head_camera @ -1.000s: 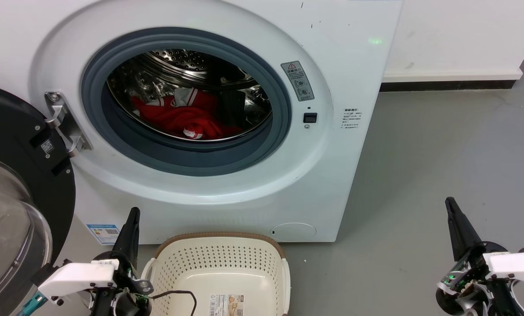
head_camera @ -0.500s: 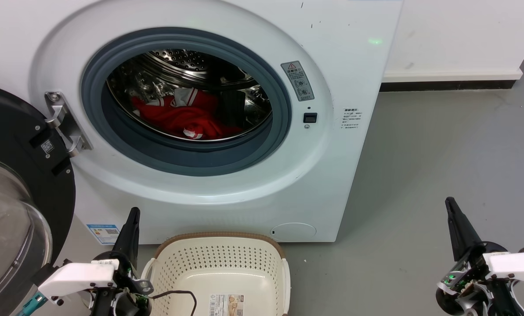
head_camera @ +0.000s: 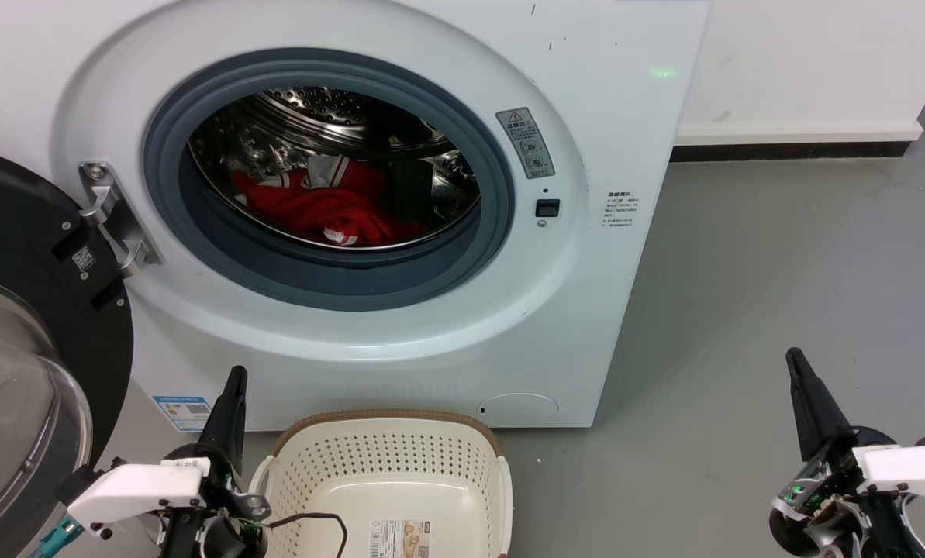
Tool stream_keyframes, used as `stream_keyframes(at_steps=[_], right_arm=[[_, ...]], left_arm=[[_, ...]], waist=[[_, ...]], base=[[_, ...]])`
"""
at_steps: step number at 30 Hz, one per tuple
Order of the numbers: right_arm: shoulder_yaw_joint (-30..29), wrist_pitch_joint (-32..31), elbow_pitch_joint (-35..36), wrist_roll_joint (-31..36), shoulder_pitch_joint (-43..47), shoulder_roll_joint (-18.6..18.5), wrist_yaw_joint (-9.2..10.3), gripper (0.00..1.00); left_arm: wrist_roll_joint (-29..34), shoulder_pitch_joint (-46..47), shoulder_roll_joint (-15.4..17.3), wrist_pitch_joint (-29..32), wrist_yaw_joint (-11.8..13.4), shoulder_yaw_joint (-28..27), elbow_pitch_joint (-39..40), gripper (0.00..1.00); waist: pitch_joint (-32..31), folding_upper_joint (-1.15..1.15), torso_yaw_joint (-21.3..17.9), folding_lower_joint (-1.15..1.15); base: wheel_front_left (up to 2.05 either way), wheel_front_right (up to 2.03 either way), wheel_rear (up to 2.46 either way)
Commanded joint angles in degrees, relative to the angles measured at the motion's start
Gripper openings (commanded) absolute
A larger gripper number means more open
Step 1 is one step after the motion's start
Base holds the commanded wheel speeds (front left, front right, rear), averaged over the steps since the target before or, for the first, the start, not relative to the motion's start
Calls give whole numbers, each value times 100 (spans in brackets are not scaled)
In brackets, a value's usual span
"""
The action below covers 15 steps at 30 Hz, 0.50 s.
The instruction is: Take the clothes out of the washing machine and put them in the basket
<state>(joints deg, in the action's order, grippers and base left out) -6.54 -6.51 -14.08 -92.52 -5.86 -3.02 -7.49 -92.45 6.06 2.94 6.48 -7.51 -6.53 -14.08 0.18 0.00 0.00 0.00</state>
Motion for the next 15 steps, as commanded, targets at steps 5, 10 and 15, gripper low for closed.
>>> stream_keyframes(at_steps=[5, 10, 15], right_arm=[[0, 1, -10, 25, -82, 21, 0, 0], [0, 1, -10, 25, -82, 21, 0, 0], [2, 0, -24, -2, 14, 0, -1, 100]], left_arm=[[10, 35, -12, 17, -15, -15, -2, 0], [9, 35, -12, 17, -15, -15, -2, 0], [0, -9, -1, -3, 1, 7, -27, 100]], waist=[[0, 0, 0, 0], [0, 0, 0, 0], [0, 0, 0, 0]], base=[[0, 0, 0], [0, 0, 0], [0, 0, 0]])
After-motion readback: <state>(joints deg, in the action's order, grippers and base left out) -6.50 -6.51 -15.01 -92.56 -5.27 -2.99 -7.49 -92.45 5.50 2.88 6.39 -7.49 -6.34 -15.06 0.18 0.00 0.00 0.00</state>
